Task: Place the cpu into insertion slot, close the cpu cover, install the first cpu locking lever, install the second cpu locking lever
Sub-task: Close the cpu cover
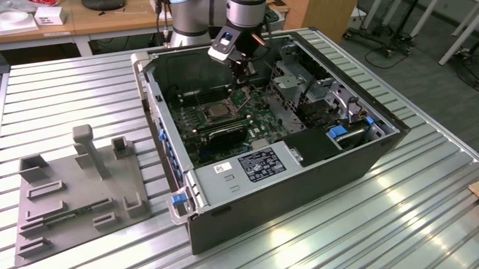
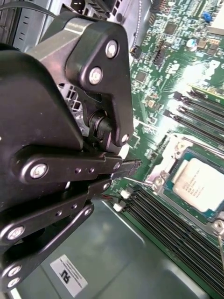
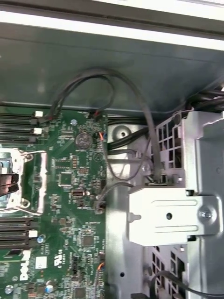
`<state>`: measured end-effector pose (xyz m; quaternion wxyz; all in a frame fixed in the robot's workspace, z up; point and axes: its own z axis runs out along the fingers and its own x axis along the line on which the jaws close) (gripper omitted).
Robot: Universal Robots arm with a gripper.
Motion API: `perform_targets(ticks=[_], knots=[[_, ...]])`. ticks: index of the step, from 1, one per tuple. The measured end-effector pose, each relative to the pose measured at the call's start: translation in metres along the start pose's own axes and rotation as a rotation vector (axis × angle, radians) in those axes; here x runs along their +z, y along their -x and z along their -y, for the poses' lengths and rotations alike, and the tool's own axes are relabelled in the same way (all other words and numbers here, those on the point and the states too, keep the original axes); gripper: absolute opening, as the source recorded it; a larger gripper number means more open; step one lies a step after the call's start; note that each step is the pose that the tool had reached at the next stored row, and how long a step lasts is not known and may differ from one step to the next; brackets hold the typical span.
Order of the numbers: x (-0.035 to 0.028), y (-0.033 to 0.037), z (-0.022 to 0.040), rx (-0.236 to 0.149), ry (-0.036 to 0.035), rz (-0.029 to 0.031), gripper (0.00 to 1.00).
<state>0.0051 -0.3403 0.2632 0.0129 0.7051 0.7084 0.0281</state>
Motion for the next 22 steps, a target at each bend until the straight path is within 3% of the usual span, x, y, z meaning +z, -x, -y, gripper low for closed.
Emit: perform_targets(ticks=[3,12,22], knots=[[0.0002,0.0000,-0.0034,0.000,-0.0001,0.0000,0.11],[0.0003,0.0000,-0.0054,0.000,-0.0001,0.0001,0.11],[0.0013,0.0001,-0.0222,0.000,0.0000,-0.0001,0.11]])
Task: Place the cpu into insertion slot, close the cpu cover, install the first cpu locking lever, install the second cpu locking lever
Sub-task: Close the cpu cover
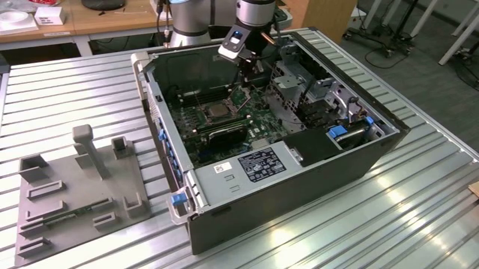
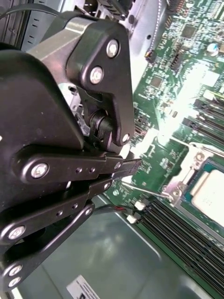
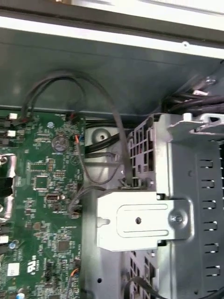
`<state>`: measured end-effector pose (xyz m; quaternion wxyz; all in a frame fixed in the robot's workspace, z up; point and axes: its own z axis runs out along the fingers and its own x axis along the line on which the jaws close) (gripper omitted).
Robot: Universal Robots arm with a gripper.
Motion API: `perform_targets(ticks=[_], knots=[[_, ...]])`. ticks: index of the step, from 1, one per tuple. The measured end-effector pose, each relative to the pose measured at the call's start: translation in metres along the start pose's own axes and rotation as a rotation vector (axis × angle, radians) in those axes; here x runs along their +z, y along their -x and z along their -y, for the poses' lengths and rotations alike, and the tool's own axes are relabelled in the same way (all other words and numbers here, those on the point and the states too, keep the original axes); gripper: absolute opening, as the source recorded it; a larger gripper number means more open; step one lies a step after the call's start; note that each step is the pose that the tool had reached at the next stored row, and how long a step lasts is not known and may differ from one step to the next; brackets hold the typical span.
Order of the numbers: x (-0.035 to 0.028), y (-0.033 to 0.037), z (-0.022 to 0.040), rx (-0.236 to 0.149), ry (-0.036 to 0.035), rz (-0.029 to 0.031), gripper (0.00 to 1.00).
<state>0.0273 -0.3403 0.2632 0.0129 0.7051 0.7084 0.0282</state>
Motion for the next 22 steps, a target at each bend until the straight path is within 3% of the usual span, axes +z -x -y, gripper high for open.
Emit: perform_targets(ticks=[13,22], knots=[[0.0011,0.0000,-0.0198,0.000,0.0000,0.0000,0.11],[0.0012,0.0000,-0.0215,0.000,0.0000,0.0001,0.11]])
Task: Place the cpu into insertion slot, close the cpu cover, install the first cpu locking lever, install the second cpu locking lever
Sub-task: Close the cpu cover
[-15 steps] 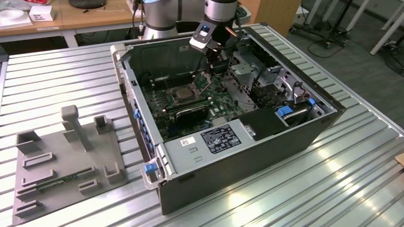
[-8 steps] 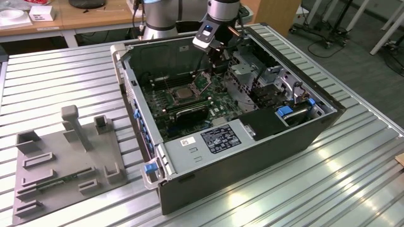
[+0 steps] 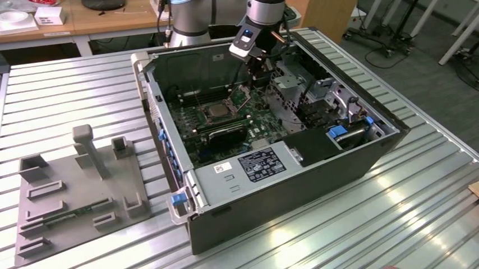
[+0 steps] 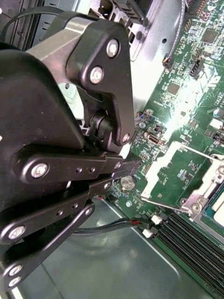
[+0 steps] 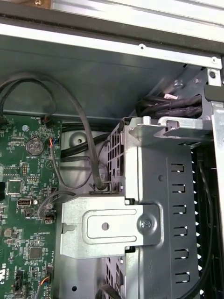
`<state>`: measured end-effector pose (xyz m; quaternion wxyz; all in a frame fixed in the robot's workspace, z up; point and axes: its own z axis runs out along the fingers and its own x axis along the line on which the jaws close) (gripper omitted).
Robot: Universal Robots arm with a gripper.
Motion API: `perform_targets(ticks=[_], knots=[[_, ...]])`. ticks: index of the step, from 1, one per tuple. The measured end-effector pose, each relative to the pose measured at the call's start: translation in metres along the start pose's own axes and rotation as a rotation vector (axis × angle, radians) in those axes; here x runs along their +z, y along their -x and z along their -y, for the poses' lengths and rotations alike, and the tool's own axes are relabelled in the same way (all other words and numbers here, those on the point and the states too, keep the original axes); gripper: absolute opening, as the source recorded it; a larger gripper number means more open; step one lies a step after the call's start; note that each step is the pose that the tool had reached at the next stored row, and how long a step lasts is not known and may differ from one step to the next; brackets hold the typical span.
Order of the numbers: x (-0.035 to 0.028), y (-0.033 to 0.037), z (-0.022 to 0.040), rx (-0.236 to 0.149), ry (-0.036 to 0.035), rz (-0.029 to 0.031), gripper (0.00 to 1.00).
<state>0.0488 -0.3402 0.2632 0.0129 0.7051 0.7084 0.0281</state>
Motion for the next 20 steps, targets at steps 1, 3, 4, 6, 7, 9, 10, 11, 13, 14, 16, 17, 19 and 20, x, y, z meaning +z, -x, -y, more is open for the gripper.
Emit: perform_targets(ticks=[1,3,4,6,7,9,10,11,13,14,16,17,19,20], knots=[[0.0000,0.0000,0.0000,0.000,0.0000,0.0000,0.11],[0.0006,0.0000,0.0000,0.000,0.0001,-0.0002,0.11],[0.0011,0.0001,0.0000,0.000,0.0000,-0.0001,0.11],[0.0031,0.0001,0.0002,0.000,0.0001,-0.0004,0.11],[0.0042,0.0001,0.0002,0.000,0.0001,-0.0010,0.11],[0.0064,0.0001,0.0003,0.000,0.0001,-0.0027,0.11],[0.0073,0.0001,0.0004,0.000,0.0001,-0.0036,0.11],[0.0082,0.0002,0.0005,0.000,0.0002,-0.0045,0.11],[0.0100,0.0002,0.0006,0.000,0.0002,-0.0062,0.11],[0.0109,0.0002,0.0006,0.000,0.0003,-0.0070,0.11],[0.0128,0.0003,0.0007,0.000,0.0005,-0.0083,0.11],[0.0135,0.0003,0.0008,0.000,0.0006,-0.0087,0.11],[0.0139,0.0003,0.0008,0.001,0.0005,-0.0096,0.11],[0.0139,0.0003,0.0008,0.001,0.0005,-0.0096,0.11]])
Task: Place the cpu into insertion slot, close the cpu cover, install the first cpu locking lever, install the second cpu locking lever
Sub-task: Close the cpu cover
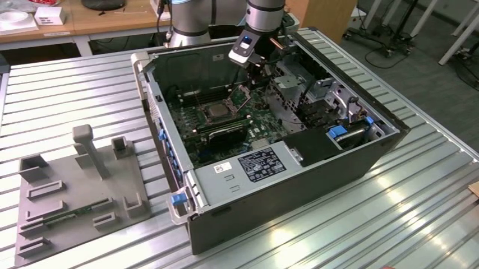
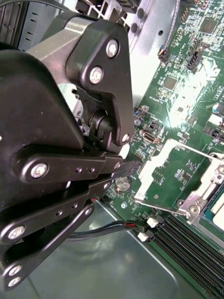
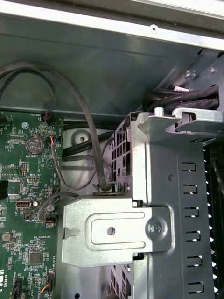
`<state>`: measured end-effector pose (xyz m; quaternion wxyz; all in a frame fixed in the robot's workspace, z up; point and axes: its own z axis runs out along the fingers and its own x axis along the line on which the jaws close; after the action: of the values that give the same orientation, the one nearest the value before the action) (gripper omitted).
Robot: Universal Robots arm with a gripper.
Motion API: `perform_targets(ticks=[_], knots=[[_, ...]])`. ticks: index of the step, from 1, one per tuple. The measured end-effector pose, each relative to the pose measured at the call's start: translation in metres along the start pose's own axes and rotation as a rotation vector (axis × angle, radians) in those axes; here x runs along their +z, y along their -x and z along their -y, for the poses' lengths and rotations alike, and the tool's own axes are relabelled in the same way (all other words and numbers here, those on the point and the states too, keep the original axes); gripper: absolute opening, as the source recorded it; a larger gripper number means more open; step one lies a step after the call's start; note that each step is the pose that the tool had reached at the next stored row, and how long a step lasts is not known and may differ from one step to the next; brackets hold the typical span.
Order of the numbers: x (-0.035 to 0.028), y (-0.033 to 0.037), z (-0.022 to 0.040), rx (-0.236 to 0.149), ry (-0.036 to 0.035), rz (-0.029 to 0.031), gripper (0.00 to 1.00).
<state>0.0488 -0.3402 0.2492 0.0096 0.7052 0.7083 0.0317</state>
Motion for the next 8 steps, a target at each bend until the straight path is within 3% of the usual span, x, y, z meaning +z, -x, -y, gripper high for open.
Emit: perform_targets(ticks=[8], knots=[[0.0017,0.0000,0.0001,0.000,0.0001,-0.0006,0.11]])
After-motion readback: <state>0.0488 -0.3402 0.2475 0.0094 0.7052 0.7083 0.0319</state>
